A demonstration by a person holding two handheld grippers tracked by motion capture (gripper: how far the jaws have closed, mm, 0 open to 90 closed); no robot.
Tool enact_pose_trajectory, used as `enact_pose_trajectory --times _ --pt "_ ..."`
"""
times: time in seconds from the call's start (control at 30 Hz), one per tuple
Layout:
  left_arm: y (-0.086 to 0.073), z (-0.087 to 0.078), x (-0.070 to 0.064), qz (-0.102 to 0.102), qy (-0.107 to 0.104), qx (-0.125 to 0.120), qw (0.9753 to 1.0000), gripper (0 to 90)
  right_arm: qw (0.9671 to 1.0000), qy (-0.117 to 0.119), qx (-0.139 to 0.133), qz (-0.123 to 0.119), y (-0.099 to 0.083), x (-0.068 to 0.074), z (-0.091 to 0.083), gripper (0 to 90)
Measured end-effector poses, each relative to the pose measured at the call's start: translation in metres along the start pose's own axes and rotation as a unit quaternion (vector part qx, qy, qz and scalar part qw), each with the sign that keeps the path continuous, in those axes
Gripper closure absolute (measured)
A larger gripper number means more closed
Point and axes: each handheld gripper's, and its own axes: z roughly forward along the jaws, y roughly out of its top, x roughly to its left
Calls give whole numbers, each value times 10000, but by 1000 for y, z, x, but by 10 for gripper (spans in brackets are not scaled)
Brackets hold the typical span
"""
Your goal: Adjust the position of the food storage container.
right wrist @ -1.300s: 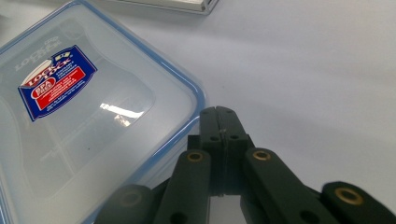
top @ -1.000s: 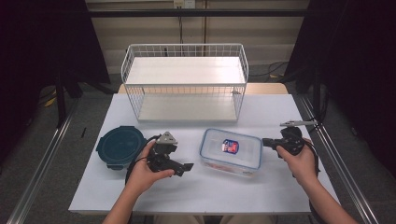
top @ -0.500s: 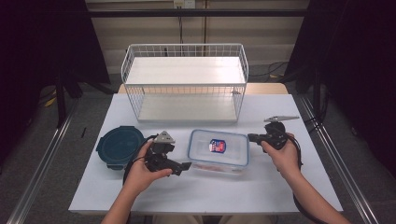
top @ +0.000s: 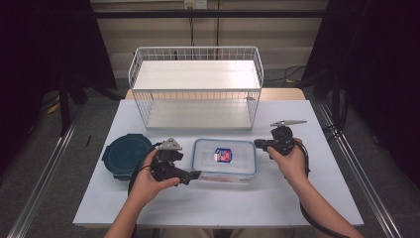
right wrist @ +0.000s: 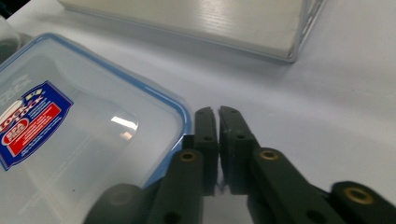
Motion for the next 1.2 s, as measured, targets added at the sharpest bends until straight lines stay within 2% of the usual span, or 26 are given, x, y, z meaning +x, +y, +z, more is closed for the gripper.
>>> enact_pose_trajectory --times 0.07,0.13,0.2,0.3,0.4,0.47,0.53,0.6,0.67,0.73,0.8,0.9,1.03,1.1,1.13,1.2 --pt "0 -1 2 -81 30 3 10000 38 10000 -24 -74 23 0 -1 -3 769" --pt "1 -2 4 -183 42 -39 9998 38 9998 -29 -139 146 -1 -3 -9 673" --pt "3 -2 4 -248 49 -54 9997 38 9995 61 -146 259 -2 -4 -15 610" --pt "6 -1 4 -331 53 -82 9994 43 9995 143 -152 245 -5 -2 -23 563" --pt "7 -1 5 -409 124 -100 9990 44 9992 223 -172 278 -8 0 -29 472" --pt "7 0 6 -470 68 -112 9988 51 9985 313 -175 417 -10 0 -33 400" --pt "7 0 7 -549 103 -108 9984 54 9973 492 -192 520 -13 -2 -36 357" --pt "7 2 8 -645 112 -135 9978 61 9964 562 -135 622 -17 -1 -38 316" --pt "7 4 9 -724 151 -113 9972 64 9959 613 -131 649 -20 -2 -38 299" --pt "7 4 9 -848 80 -142 9963 65 9957 613 -103 685 -22 -3 -38 282" --pt "6 3 10 -845 97 -125 9963 70 9944 712 -106 775 -25 -4 -37 267" --pt "5 4 11 -1028 40 -184 9945 87 9924 845 -106 888 -29 -2 -34 249" --pt "5 9 12 -1142 46 -147 9933 98 9908 981 -31 931 -35 2 -27 249" --pt "6 10 13 -1316 -73 -171 9911 107 9898 1023 3 993 -36 3 -24 252" --pt "7 10 13 -1361 -64 -207 9905 115 9892 1039 21 1034 -37 3 -23 256" --pt "8 11 12 -1344 -17 -215 9907 123 9889 1076 14 1028 -38 4 -22 277"
